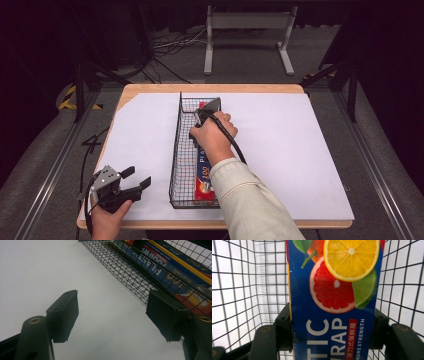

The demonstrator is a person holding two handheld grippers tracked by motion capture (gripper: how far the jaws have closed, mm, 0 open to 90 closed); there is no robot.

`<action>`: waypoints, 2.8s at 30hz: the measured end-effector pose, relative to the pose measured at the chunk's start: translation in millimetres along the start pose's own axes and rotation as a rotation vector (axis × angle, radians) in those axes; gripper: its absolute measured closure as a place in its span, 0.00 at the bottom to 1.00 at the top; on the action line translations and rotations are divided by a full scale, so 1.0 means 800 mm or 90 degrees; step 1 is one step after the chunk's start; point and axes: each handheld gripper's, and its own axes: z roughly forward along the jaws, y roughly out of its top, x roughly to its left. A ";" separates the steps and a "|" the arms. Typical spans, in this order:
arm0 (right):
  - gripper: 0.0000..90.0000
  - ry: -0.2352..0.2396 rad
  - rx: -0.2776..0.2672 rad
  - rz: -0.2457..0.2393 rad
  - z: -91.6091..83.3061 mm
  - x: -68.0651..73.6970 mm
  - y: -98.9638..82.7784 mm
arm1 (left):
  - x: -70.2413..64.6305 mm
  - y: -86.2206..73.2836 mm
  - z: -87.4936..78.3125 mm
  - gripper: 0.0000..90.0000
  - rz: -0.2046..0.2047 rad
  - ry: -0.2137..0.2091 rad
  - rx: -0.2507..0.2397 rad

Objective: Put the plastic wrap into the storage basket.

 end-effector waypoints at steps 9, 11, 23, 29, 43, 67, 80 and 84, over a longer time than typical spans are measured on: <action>0.44 -0.010 -0.006 0.001 0.003 0.002 -0.002 | 0.000 0.000 0.000 0.30 0.003 0.001 0.002; 0.44 -0.012 -0.008 -0.001 0.004 0.002 -0.002 | 0.000 0.000 0.000 0.30 0.002 0.002 0.002; 0.43 -0.044 -0.024 -0.006 0.010 0.009 -0.006 | 0.002 -0.001 0.000 0.29 -0.002 0.003 0.005; 0.39 -0.045 -0.031 -0.010 0.010 0.011 -0.007 | 0.003 -0.001 -0.001 0.29 -0.003 0.006 0.006; 0.30 -0.030 -0.113 -0.052 -0.021 0.012 -0.012 | 0.005 0.001 0.008 0.29 -0.010 -0.002 0.012; 0.25 0.026 -0.215 -0.094 -0.100 -0.025 -0.015 | 0.013 -0.006 0.013 0.29 -0.029 0.017 0.023; 0.22 0.038 -0.251 -0.121 -0.130 -0.069 -0.022 | 0.012 -0.003 0.015 0.29 -0.021 0.017 0.020; 0.21 0.036 -0.271 -0.147 -0.139 -0.086 -0.027 | 0.011 -0.003 0.016 0.29 -0.022 0.013 0.022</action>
